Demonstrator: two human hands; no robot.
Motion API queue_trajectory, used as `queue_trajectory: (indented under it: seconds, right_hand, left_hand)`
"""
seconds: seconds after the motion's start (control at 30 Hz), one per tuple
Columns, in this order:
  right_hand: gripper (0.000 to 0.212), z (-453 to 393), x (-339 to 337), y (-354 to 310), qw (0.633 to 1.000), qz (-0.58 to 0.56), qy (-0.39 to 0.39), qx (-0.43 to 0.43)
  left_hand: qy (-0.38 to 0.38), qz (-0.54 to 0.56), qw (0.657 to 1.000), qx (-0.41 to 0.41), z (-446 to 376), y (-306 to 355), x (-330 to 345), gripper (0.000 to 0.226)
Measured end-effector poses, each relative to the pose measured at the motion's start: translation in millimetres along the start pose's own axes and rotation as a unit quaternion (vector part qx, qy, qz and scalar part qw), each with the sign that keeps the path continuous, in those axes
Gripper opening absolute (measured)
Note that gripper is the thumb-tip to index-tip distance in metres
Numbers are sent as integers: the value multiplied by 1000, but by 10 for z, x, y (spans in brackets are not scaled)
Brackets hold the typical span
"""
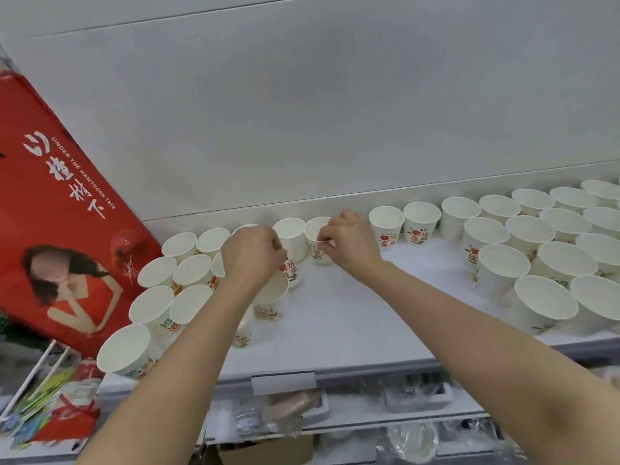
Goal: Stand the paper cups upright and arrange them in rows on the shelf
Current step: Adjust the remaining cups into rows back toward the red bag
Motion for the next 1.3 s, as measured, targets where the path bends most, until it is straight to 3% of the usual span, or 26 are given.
queue_trajectory:
  seconds: [0.2,0.47,0.67,0.77,0.97,1.3]
  right_hand:
    - [9,425,-429,461,997,-14,42,64]
    - [10,877,-782,990,997,34,1,75]
    - [4,948,-793,1131,991,70,-89,73]
    - [12,966,-836,1186,989,82,-97,71]
    - [7,1026,-891,1245,989,89,-97,72]
    - [5,1045,-940,1379,986,104,-104,71]
  left_hand:
    - [-29,81,993,77,65,452,-70,5]
    - [-37,40,978,202,214,1378,340,9]
    - [-24,37,978,204,243,1547,380,16]
    - [-28,42,977,208,233,1495,357,27]
    - [-37,28,980,193,244,1608,419,6]
    - [-34,35,980,192,199,1904,478,11]
Point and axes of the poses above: each hand's wrist, its own z-axis away from the middle knuckle, its own x-axis out of the palm, y = z × x, the point moved 8 cm from there along -z, towards the middle knuckle, and after that the axes turned 10 degrees about -y, right-handed, at the moved point
